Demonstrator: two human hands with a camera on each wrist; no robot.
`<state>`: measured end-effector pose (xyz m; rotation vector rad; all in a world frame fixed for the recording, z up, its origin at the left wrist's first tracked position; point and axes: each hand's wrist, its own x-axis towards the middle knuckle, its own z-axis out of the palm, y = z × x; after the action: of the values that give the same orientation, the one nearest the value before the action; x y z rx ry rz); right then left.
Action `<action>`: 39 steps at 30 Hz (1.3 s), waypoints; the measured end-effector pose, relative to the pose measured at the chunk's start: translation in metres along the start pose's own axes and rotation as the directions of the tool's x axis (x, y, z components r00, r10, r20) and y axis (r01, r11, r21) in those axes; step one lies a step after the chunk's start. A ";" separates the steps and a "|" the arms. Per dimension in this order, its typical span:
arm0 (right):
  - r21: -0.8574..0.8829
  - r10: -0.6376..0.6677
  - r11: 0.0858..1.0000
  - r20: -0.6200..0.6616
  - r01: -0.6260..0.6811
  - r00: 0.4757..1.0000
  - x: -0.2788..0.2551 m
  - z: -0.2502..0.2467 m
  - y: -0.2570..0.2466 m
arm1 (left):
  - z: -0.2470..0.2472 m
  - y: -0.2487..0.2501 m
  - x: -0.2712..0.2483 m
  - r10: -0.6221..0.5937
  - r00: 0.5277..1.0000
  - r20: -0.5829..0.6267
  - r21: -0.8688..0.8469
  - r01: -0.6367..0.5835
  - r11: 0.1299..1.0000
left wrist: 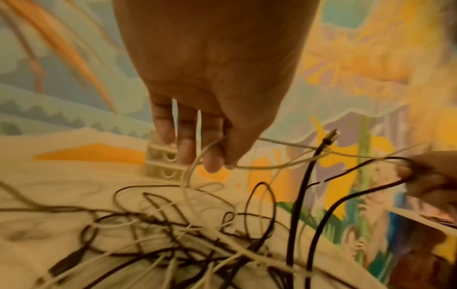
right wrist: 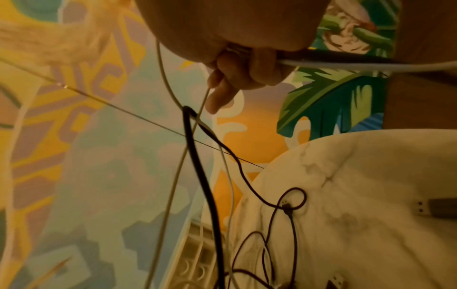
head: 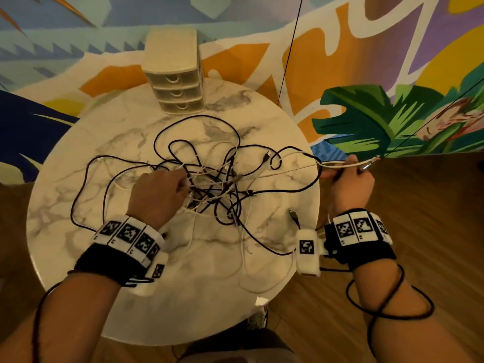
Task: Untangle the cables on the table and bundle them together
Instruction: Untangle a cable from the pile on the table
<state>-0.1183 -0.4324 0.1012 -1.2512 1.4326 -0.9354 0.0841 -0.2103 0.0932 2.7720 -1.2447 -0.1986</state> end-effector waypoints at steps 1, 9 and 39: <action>0.005 0.003 1.000 -0.012 -0.003 1.000 -0.002 0.001 0.000 | 0.005 -0.005 0.001 -0.027 1.000 -0.008 0.031 0.027 0.999; 0.267 0.052 0.963 -0.066 -0.032 0.996 -0.007 0.008 -0.009 | 0.023 -0.052 0.014 -0.245 0.964 -0.099 -0.058 0.241 0.969; 0.045 0.012 0.996 0.797 -0.079 0.604 -0.094 0.019 -0.001 | -0.048 0.121 -0.011 0.183 0.982 0.039 0.229 -0.187 0.955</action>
<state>-0.1000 -0.3390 0.1144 -1.3180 0.6801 -0.2769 -0.0043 -0.2808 0.1589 2.8215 -1.6183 -0.0657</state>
